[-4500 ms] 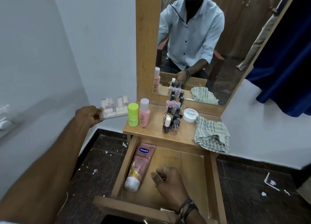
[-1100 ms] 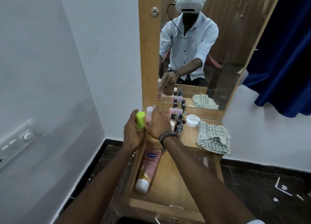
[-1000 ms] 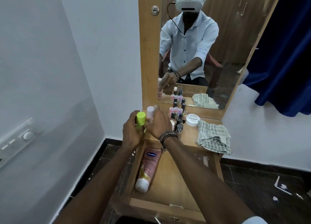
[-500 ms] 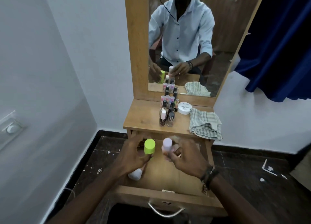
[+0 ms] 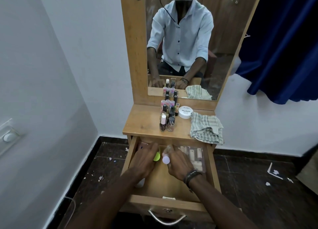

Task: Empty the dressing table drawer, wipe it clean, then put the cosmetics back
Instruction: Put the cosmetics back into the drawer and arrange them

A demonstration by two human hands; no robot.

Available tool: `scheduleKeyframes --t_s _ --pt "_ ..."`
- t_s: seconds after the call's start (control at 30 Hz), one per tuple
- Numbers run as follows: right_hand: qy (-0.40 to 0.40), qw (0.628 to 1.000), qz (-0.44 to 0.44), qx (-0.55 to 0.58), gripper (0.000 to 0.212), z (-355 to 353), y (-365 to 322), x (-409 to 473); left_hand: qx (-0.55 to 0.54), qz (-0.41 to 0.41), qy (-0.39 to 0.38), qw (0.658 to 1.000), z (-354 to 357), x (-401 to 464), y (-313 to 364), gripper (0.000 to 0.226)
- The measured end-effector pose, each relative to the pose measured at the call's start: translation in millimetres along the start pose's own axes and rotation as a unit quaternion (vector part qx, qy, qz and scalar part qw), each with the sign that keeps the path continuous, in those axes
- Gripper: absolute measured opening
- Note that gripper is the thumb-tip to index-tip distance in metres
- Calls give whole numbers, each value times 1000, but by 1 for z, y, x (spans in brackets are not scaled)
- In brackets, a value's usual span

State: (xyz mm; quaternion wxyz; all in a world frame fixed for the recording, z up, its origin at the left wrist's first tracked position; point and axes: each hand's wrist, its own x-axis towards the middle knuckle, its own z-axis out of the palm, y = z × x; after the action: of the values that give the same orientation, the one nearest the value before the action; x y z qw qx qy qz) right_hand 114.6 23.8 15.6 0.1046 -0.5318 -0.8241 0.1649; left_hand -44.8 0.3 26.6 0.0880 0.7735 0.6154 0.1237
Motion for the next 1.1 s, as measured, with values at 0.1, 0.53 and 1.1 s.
scheduleKeyframes --t_s 0.1,0.53,1.1 --pt "-18 999 13 -41 38 1 -1 4 77 25 -50 995 -2 3 7 34" --pt "-49 995 4 -84 76 9 4 2 187 27 -117 975 18 6 -3 63" --pt "-95 987 -36 -123 90 13 6 -4 186 -9 -160 969 34 12 -7 76"
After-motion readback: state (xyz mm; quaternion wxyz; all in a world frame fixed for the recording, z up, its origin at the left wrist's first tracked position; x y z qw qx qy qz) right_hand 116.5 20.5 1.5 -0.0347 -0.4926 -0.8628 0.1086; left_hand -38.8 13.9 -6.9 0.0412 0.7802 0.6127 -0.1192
